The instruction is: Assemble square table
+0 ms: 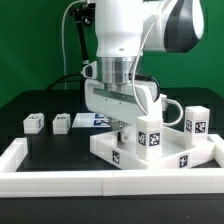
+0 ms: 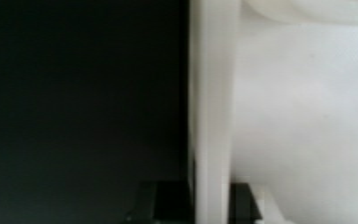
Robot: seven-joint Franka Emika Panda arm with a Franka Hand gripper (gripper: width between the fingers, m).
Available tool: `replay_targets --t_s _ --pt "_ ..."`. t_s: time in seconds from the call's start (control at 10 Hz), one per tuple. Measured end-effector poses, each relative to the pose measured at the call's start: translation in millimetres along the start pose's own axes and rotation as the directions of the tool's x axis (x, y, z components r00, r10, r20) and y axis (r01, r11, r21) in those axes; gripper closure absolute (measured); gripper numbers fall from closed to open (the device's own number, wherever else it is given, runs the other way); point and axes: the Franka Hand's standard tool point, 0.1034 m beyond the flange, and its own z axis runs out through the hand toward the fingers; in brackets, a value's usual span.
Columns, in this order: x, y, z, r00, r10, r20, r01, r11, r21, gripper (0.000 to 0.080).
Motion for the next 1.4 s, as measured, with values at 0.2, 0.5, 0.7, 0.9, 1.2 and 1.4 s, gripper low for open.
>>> replay_targets --t_s 0.2,0.5,0.7,0.9,1.2,1.4 --pt "14.9 3.8 -3.1 0.961 -0.275 -0.012 0.275 0.961 -0.020 0.0738" --pt "17.8 5.7 -2.8 0.910 -0.415 -0.009 0.415 0.909 -0.027 0.0739" --pt "19.5 6.7 -2.9 0.847 -0.531 -0.006 0.531 0.847 -0.032 0.0739" --pt "20.8 7.4 -3.0 0.791 -0.612 -0.003 0.611 0.791 -0.036 0.0739" --pt "27.9 4.9 -4.9 0.618 -0.786 0.006 0.785 0.617 -0.051 0.0739" --pt "31.4 0.5 -5.8 0.466 -0.885 0.016 0.883 0.464 -0.064 0.0739"
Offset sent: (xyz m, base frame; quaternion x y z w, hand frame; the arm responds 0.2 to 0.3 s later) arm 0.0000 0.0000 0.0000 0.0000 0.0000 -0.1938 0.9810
